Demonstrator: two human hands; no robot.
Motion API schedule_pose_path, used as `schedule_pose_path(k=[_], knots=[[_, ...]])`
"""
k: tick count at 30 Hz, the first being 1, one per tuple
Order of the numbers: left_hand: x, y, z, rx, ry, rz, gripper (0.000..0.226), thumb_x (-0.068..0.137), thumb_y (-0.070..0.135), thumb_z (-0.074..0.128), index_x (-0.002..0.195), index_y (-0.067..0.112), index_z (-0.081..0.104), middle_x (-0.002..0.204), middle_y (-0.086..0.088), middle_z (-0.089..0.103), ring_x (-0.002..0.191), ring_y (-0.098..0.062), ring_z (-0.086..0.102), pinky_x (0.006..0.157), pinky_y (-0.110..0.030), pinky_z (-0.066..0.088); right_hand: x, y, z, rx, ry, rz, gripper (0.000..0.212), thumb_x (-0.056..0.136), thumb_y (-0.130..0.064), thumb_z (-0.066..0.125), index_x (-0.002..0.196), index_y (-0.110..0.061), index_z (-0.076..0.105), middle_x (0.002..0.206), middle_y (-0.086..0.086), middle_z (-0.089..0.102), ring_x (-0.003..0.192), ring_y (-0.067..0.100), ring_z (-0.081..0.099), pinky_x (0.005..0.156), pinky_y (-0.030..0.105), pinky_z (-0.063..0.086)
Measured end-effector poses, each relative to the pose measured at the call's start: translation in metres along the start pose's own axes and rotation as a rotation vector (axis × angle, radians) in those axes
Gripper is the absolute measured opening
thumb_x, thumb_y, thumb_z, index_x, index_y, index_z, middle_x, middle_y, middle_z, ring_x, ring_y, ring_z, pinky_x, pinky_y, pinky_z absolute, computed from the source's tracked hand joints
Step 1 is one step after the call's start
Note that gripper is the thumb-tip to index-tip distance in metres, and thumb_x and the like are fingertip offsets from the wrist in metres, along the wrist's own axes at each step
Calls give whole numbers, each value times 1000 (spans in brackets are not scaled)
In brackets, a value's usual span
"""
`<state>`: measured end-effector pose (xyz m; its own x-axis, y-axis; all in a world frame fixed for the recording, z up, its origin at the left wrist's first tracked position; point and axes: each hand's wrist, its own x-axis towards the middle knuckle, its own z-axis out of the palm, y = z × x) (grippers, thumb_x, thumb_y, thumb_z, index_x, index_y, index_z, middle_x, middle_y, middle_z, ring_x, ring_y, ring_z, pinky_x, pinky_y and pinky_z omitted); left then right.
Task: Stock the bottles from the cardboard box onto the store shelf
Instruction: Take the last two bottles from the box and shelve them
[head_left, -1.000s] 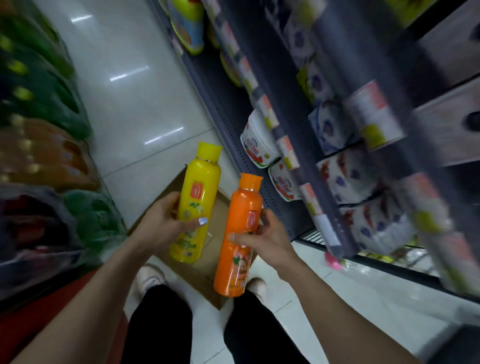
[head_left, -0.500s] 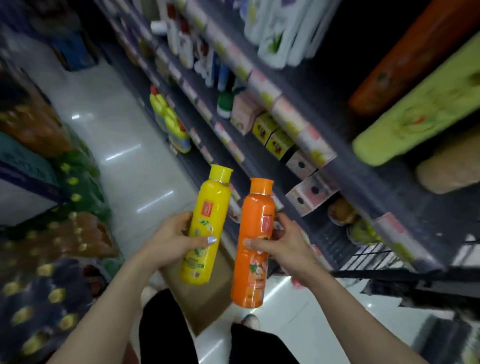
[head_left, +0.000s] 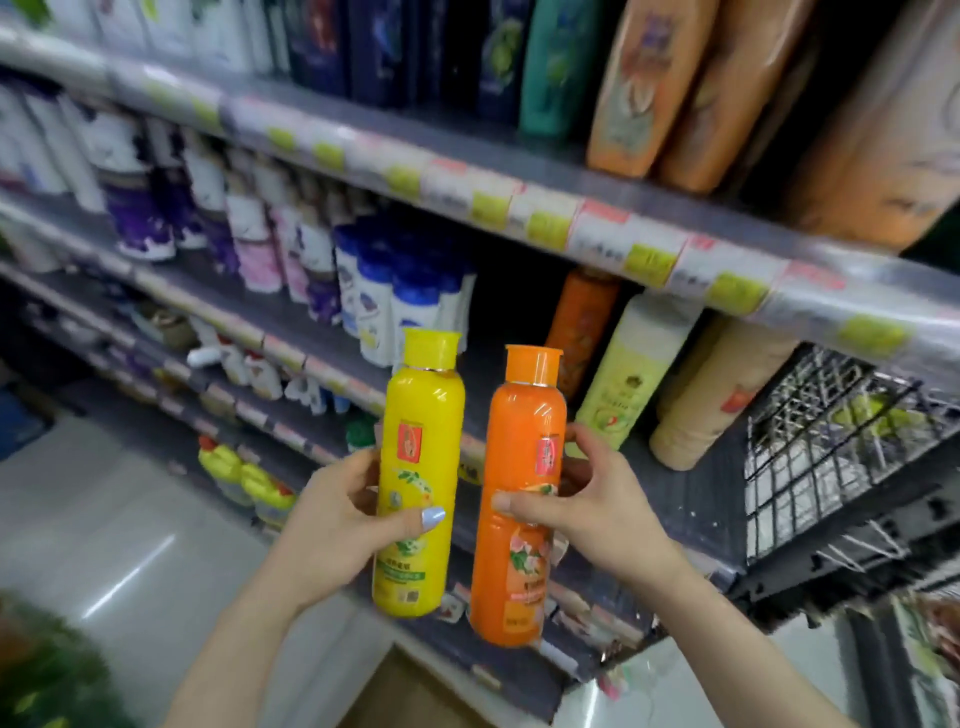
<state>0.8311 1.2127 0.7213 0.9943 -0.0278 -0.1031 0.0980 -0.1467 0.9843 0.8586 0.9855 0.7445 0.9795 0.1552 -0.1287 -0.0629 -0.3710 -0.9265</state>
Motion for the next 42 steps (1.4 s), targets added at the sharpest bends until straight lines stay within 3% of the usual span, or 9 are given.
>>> schedule_pose_path(k=[7,9,12,19,25,28,31,36,42], knots=[[75,19,-2,42,3,142,64,43,56,84,99,33,63,100,6,74,95,-12,69,84,-38,56,12,-24,5,-61,305,-70,58,58,-30,89,101,-38,51,98,-10,70,89,8,69,81,40,59],[97,14,2,42,-3,157,52,57,37,86,102,32,60,103,6,71,97,-14,68,88,-43,55,18,-24,10,-69,369,-68,62,59,-28,89,110,-30,52,100,-10,70,91,9,68,83,41,58],[127,7,10,59,-2,203,52,66,15,83,109,24,56,106,-2,69,100,-20,66,91,-48,53,27,-27,17,-70,450,-77,64,64,-22,87,115,-25,49,99,-14,65,91,4,65,78,30,55],[177,8,27,89,-32,305,50,65,21,83,108,19,57,109,-8,70,99,-23,66,89,-49,53,57,-40,27,-156,630,-75,62,67,-20,85,115,-18,47,102,-5,63,90,13,61,70,22,49],[212,3,39,112,-24,292,62,59,34,84,114,19,58,114,-6,69,102,-24,65,90,-47,52,84,-33,28,-234,711,3,53,75,-20,79,113,-10,44,101,4,64,90,24,63,77,37,52],[224,2,46,90,-51,274,58,65,23,83,115,13,57,113,-8,68,102,-24,64,89,-40,51,98,-19,36,-277,748,24,50,80,-17,74,113,-9,38,107,11,63,94,28,64,79,40,53],[232,0,53,56,-78,274,57,65,20,83,115,13,55,112,-8,68,101,-23,64,90,-43,52,108,-11,44,-324,787,30,51,80,-17,73,115,-12,35,110,13,62,97,34,64,83,50,53],[238,-2,59,34,-115,271,65,67,23,82,124,18,51,119,-6,65,107,-22,61,93,-44,50,120,-12,48,-277,840,84,54,81,-14,72,122,-8,36,120,14,58,110,32,58,90,40,48],[246,-2,59,-5,-145,272,70,67,20,82,129,18,48,124,-3,61,108,-17,58,94,-41,49,134,-15,57,-120,946,93,71,79,-8,74,137,-5,32,133,15,52,124,32,51,102,39,43]])
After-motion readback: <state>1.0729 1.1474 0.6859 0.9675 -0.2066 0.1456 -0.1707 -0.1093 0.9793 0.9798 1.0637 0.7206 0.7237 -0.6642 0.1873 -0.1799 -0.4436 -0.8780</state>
